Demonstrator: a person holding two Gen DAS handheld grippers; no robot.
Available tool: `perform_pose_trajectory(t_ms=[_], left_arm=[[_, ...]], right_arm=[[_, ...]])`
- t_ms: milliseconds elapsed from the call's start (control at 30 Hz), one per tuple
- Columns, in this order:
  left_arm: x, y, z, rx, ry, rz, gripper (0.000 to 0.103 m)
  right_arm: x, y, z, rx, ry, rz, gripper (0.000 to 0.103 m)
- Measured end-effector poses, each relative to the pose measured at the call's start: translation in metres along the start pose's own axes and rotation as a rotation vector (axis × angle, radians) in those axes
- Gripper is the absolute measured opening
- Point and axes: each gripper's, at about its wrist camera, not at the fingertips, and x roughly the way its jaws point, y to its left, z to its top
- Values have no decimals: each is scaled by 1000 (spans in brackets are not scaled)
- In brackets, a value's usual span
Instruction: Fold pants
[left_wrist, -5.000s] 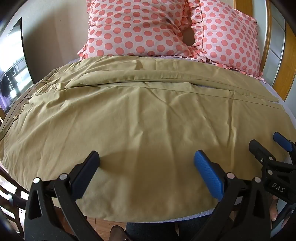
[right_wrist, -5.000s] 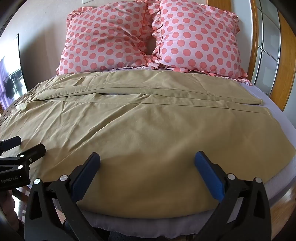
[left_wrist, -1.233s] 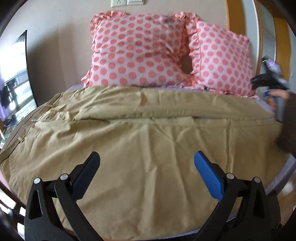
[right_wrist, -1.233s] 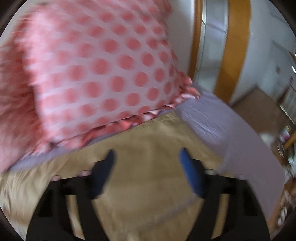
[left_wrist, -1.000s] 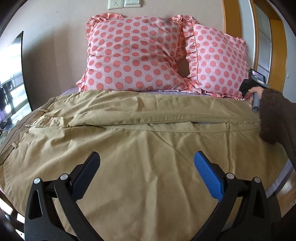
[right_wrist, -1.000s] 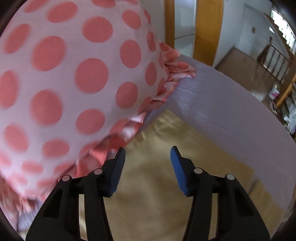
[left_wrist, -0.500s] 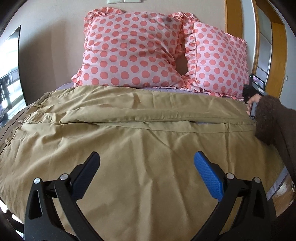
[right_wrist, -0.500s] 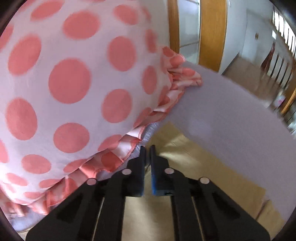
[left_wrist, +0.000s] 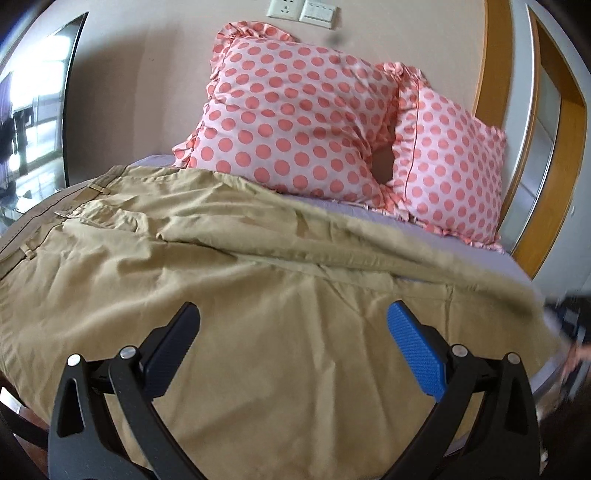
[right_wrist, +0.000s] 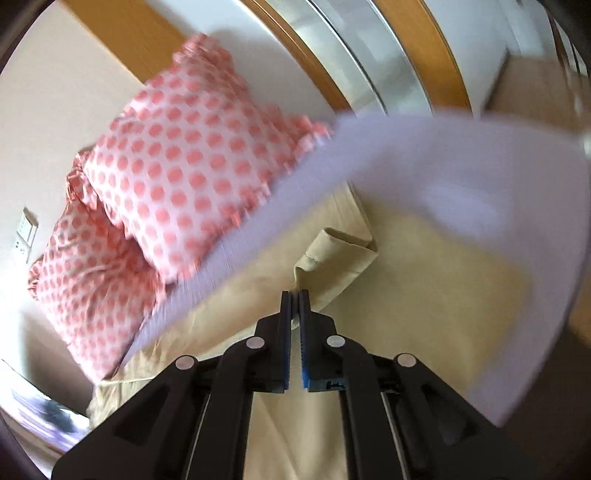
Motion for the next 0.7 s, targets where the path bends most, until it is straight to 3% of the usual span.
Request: perform_pose_trajectory(t_ms=[100, 200, 300, 367, 400, 433, 533, 567, 700], left_arm=[[3, 13, 15, -36, 21, -37, 101], [2, 29, 27, -81, 25, -53, 101], [0, 46, 36, -136, 7, -62, 101], [1, 57, 45, -167, -4, -66, 101], [3, 60, 49, -174, -1, -66, 101], [6, 63, 57, -185, 6, -69, 101], [21, 76, 79, -223, 36, -73, 101], [31, 82, 90, -248, 57, -69, 101], [78, 99, 125, -302, 145, -47, 95]], right_arm=[[-2, -14, -10, 71, 71, 18, 14], [7, -11, -11, 102, 109, 42, 39], [16, -14, -15, 149, 144, 48, 40], [18, -19, -14, 174, 117, 57, 40], [22, -18, -12, 166, 94, 52, 32], [25, -19, -10, 154, 79, 54, 1], [15, -26, -2, 164, 17, 158, 2], [0, -27, 1, 142, -43, 191, 2], [-25, -26, 10, 110, -112, 232, 2]])
